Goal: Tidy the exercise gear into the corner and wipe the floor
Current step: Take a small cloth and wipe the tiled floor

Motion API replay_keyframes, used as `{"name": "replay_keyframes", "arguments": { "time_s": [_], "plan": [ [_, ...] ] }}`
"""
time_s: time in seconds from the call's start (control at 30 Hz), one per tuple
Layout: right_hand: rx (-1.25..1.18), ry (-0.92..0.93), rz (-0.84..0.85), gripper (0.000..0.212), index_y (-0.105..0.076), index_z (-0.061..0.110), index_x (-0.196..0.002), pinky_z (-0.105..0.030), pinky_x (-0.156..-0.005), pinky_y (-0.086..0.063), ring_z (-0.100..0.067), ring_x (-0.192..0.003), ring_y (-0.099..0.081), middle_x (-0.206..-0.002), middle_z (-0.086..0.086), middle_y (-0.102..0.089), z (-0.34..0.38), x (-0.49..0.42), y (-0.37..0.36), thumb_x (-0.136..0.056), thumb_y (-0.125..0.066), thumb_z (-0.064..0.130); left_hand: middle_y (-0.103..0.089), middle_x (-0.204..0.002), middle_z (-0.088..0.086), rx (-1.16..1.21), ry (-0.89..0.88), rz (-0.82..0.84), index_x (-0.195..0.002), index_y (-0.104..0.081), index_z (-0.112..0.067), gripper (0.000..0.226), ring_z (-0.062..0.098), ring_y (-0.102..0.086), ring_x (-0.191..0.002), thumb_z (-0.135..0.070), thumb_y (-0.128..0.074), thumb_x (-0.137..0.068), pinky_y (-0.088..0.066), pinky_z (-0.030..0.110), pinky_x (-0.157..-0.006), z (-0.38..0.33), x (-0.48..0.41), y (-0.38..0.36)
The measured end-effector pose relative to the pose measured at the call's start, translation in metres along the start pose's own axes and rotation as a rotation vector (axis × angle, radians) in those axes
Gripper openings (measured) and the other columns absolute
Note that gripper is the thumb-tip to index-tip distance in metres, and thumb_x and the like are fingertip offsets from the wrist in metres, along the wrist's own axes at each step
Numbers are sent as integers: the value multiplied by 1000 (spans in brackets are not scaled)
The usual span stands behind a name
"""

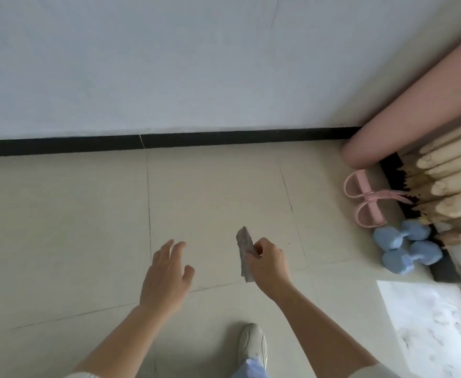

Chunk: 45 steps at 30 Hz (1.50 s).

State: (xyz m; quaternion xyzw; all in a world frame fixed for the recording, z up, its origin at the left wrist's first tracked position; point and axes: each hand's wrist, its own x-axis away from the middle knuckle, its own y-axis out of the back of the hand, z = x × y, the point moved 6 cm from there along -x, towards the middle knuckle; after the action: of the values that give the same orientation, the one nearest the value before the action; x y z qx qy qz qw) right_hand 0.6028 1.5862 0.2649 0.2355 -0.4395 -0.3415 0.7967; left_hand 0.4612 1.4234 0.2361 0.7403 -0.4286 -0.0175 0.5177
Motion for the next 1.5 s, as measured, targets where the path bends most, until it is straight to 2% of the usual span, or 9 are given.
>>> {"name": "replay_keyframes", "arguments": {
  "time_s": [0.3,0.53,0.67,0.73,0.87,0.97,1.07,1.33,1.5],
  "plan": [
    [73,190,108,13,-46,15,-75,-26,-52,-33,-13,-56,-41,-65,4,-48,-80,-144,-161,-86,-51,18,-19,-155,6,-25,112,-48,-145,-26,-17,53,21,-18,-142,-27,-41,-96,-34,34,-105,115,-110,-193],
    [-168,355,91,5,-55,14,-82,-14,-45,-34,-8,-58,-45,-69,6,-52,-38,-227,-225,-86,-54,15,3,-159,12,-244,61,-136,-151,-7,-15,59,26,0,-147,-32,-28,-99,-13,38,-118,174,-204,-229],
    [-187,249,33,13,-53,11,-102,-25,-55,-44,-17,-71,-55,-81,1,-59,-61,-263,-248,-89,-51,14,6,-159,9,-275,21,-168,-151,-1,-14,59,23,3,-147,-34,-24,-100,-11,36,-119,198,-232,-229],
    [56,229,8,33,-42,12,-122,-31,-72,-49,-21,-94,-57,-109,-3,-58,-85,-273,-255,-90,-48,14,8,-159,9,-295,10,-164,-151,2,-14,61,23,4,-147,-36,-23,-100,-9,35,-119,207,-232,-236],
    [476,535,-82,58,-15,18,-150,-30,-115,-17,-17,-145,-12,-158,2,-12,-85,-273,-266,-99,-38,32,4,-159,11,-271,29,-218,-150,-2,-9,63,24,1,-147,-40,-23,-99,-10,36,-119,221,-237,-238],
    [618,673,49,58,8,29,-152,-30,-117,12,-14,-145,23,-156,9,23,-81,-275,-299,-99,-8,47,-11,-157,16,-329,8,-288,-148,-16,-2,73,28,-12,-146,-47,-10,-91,-19,41,-116,227,-246,-237],
    [694,711,91,60,22,37,-147,-35,-117,17,-15,-138,36,-150,9,35,-95,-280,-334,-91,7,54,-13,-157,15,-300,22,-354,-148,-19,0,77,26,-13,-145,-48,-8,-89,-17,40,-116,233,-260,-236],
    [751,820,63,51,32,45,-137,-32,-114,21,-11,-137,36,-148,14,36,-76,-333,-334,-95,2,50,-23,-155,13,-305,46,-432,-146,-27,-2,66,24,-19,-144,-41,-21,-93,-7,34,-115,234,-280,-247],
    [751,831,30,52,19,45,-142,-32,-115,16,-13,-144,23,-158,12,20,-45,-386,-321,-96,-4,53,-23,-155,13,-285,38,-445,-147,-25,-3,66,21,-18,-144,-41,-25,-93,-9,33,-116,234,-278,-249]
  ]
}}
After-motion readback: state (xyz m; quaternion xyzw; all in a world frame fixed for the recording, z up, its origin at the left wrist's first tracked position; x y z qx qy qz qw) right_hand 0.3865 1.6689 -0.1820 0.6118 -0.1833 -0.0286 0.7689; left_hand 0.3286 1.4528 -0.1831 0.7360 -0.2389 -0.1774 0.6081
